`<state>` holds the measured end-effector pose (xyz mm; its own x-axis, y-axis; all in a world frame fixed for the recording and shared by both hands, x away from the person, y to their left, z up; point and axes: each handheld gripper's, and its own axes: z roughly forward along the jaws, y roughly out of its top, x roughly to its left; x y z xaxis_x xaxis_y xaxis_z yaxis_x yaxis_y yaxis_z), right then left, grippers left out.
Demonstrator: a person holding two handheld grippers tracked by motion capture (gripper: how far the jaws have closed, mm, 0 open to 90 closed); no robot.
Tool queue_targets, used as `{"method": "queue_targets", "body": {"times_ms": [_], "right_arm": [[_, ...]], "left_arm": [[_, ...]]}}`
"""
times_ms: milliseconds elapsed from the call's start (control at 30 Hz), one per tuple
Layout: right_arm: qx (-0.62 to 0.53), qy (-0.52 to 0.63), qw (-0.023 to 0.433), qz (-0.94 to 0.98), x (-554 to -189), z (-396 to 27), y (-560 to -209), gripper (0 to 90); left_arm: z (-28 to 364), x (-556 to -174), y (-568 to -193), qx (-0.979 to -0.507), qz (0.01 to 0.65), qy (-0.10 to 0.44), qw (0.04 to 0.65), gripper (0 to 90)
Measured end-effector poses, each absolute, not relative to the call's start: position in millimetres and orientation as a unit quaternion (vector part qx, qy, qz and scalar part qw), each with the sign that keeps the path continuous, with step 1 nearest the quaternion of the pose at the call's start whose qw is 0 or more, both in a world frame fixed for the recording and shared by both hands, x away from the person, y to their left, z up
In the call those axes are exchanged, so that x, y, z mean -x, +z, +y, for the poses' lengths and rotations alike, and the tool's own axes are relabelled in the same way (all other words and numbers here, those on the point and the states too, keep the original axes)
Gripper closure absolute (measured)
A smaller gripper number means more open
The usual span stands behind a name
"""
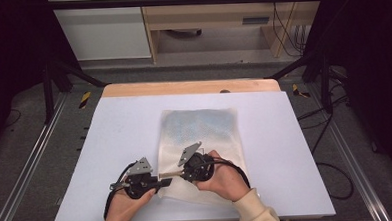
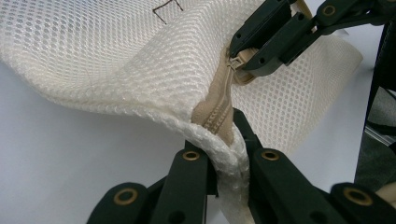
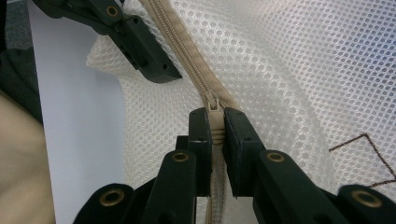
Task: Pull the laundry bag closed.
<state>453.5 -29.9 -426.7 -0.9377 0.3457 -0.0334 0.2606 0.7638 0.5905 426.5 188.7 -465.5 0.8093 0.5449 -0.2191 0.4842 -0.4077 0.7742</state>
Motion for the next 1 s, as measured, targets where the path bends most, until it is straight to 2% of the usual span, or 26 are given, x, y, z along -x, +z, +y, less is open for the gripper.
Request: {"method": "queue_targets", "body": {"times_ms": [1000], "right_arm": [[-0.176, 0.311, 0.076, 0.931, -445, -45, -427, 82.1]], "left_arm": [[179, -423, -466, -0.840, 0.296, 0.034, 0.453, 86.1]]}}
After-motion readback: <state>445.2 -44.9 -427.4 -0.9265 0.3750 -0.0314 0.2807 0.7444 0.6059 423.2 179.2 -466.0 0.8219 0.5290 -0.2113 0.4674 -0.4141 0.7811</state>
